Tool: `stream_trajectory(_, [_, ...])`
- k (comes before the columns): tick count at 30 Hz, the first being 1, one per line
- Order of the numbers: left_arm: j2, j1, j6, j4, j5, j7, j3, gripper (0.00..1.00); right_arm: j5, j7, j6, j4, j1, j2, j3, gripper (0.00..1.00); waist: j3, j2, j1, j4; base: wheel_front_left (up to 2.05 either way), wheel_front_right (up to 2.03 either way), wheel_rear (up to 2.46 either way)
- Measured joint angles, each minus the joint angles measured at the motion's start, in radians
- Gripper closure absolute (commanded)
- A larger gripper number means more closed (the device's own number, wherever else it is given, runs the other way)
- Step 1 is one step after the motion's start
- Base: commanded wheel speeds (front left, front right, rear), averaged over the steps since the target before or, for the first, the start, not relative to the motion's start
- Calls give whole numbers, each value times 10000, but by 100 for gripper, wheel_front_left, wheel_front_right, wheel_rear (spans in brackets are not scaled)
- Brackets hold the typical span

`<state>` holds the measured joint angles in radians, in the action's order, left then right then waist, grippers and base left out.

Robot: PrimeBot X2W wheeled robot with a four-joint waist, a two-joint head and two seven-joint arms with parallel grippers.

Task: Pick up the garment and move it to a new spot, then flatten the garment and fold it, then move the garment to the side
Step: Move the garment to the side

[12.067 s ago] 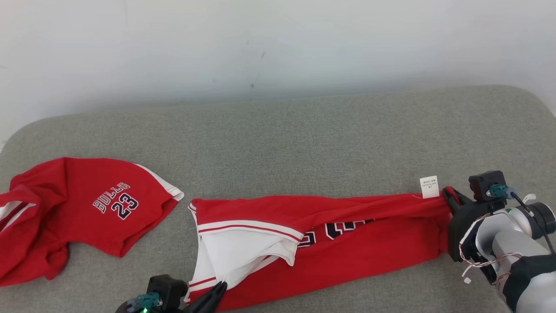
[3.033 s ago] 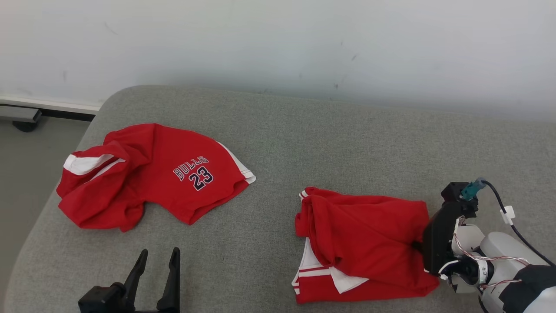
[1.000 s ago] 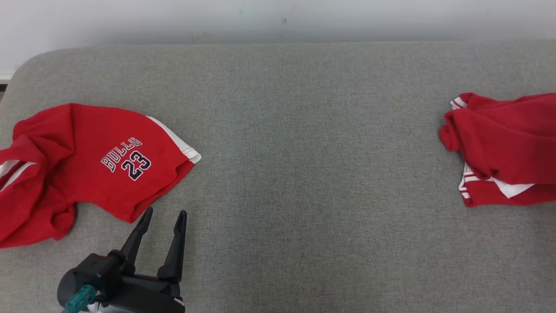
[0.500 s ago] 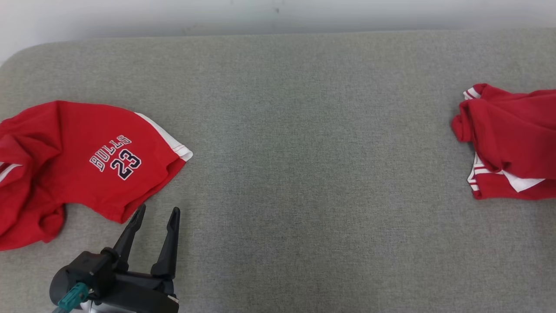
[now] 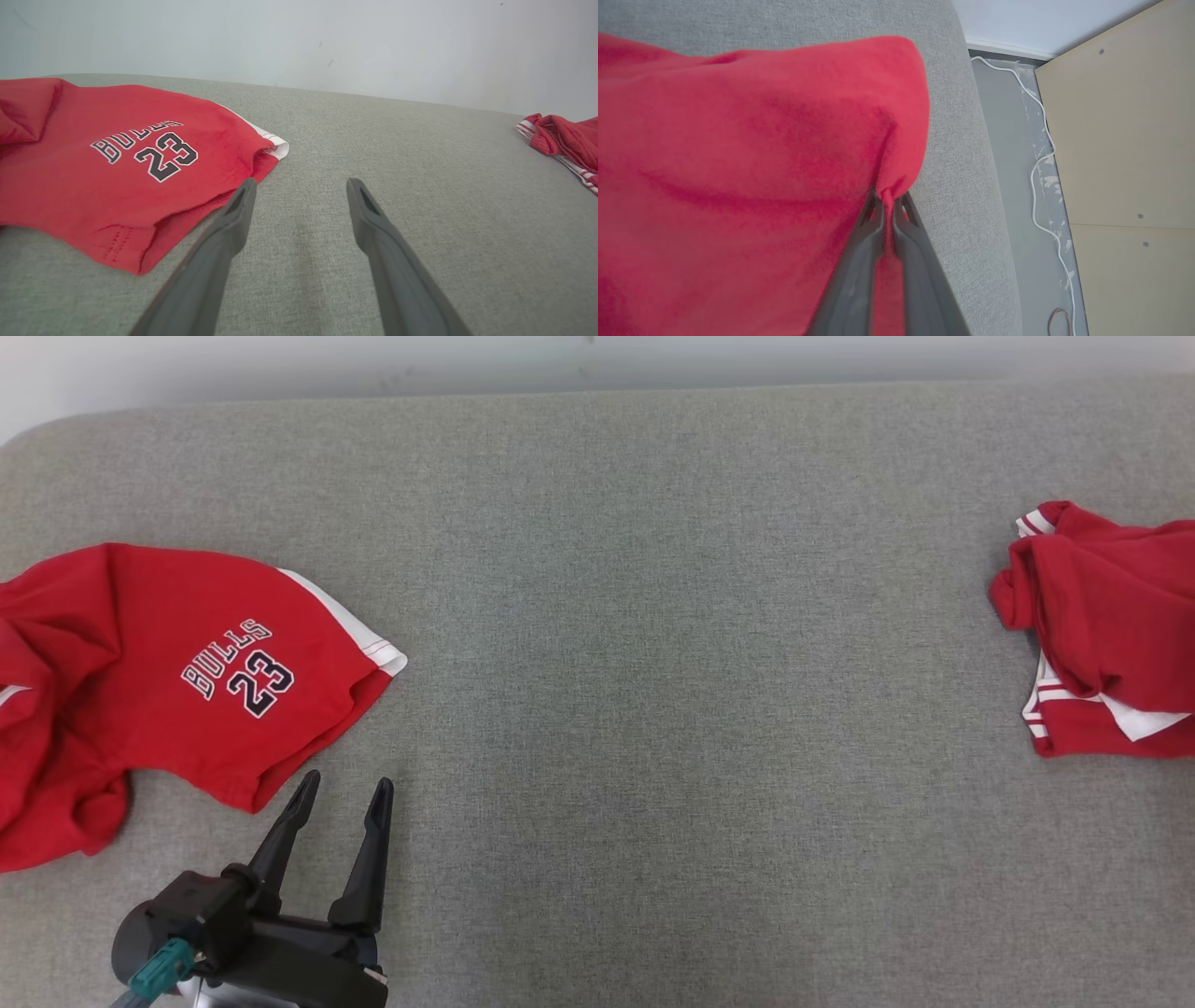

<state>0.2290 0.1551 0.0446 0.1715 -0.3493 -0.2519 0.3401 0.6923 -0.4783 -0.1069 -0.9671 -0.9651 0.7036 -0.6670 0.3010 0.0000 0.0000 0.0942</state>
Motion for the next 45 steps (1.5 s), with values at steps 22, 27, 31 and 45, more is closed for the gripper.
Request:
stream_trajectory(22, [-240,19,-2,692,-19,0,-40,0,-127,1547,640,-247,-206,-393,-19,0,-937,0,0,-78,0,0,0])
stream_trajectory(27, [-221,-186,-63,846,-35,0,-178,0,274,2780,968,286,344,-792,276,0,-1423,-1,-1,-147,0,0,0])
stream_trajectory(31, [-153,-582,-186,924,-36,0,-345,0,667,3705,1174,886,1172,-1258,546,0,-1816,-1,-1,-218,0,0,0])
stream_trajectory(45, [-52,-1708,-635,738,-107,0,-805,0,1085,6289,1066,3333,3940,-1933,840,0,-3040,-1,-2,-603,0,0,0])
